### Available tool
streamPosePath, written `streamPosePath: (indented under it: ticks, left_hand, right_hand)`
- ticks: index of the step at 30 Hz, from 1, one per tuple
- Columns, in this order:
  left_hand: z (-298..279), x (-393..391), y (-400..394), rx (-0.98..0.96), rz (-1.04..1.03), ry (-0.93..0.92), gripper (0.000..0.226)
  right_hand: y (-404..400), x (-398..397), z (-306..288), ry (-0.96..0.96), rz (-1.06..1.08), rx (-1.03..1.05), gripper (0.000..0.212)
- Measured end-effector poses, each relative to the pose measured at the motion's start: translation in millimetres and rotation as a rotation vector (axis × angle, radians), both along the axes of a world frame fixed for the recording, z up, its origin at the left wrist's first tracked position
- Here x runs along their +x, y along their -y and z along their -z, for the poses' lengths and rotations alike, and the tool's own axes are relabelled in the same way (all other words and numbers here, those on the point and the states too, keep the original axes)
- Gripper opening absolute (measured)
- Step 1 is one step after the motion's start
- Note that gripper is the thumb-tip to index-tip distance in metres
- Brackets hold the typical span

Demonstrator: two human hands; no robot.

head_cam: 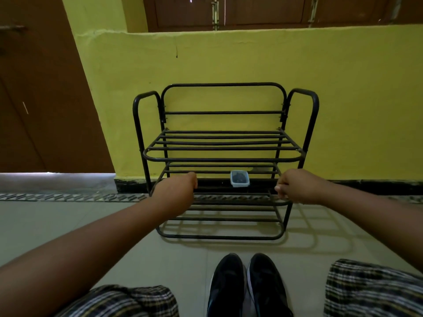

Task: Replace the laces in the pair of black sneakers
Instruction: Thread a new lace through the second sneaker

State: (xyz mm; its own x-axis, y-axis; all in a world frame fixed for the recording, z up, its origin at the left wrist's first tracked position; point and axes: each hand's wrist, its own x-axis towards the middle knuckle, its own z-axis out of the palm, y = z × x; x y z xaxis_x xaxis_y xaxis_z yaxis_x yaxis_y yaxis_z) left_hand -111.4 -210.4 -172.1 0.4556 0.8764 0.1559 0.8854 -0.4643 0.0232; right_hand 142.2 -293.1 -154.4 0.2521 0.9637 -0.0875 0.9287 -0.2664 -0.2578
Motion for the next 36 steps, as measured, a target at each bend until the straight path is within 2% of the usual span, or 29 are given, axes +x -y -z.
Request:
streamPosePath:
  ticks: [3, 6, 9, 11, 13, 15, 20, 24, 29, 33, 36]
  left_hand:
    - [-2, 7, 2, -0.039, 0.017, 0.197, 0.009]
    - [-5, 20, 8, -0.047, 0.089, 0.41, 0.014]
    - [-12, 38, 19, -0.32, 0.11, 0.739, 0.013]
    - [-16, 49, 23, -0.514, 0.115, 0.817, 0.019]
    - [-16, 55, 23, -0.619, 0.13, 0.776, 0.026]
    - [-14, 55, 21, -0.598, 0.122, 0.705, 0.028]
    - [-7, 37, 7, -0.408, 0.116, 0.54, 0.021]
    - [-2, 22, -2, -0.248, 0.124, 0.345, 0.022]
    - [3, 5, -17, -0.229, 0.137, 0.171, 0.024]
    - [30, -2, -25, -0.22, 0.112, 0.089, 0.02]
    - [74, -2, -28, -0.332, 0.058, 0.008, 0.025]
  right_hand:
    - [-4, -13, -7, -0.009, -0.102, 0.034, 0.03]
    - [-8, -34, -10, -0.023, -0.229, 0.034, 0.026]
    - [-11, -56, -14, 0.015, -0.288, 0.103, 0.025]
    - [-13, -68, -20, 0.054, -0.301, 0.151, 0.024]
    - [-14, -75, -23, 0.124, -0.309, 0.159, 0.022]
    - [-15, -74, -21, 0.155, -0.305, 0.134, 0.021]
    - [-15, -46, -4, -0.072, -0.279, 0.032, 0.023]
    - [-18, -34, 0, -0.15, -0.22, 0.063, 0.032]
    - [-32, -33, -6, -0.24, -0.226, 0.04, 0.034]
    - [-44, -40, 15, -0.153, -0.279, -0.06, 0.033]
    - [-46, -43, 58, -0.086, -0.301, -0.224, 0.03]
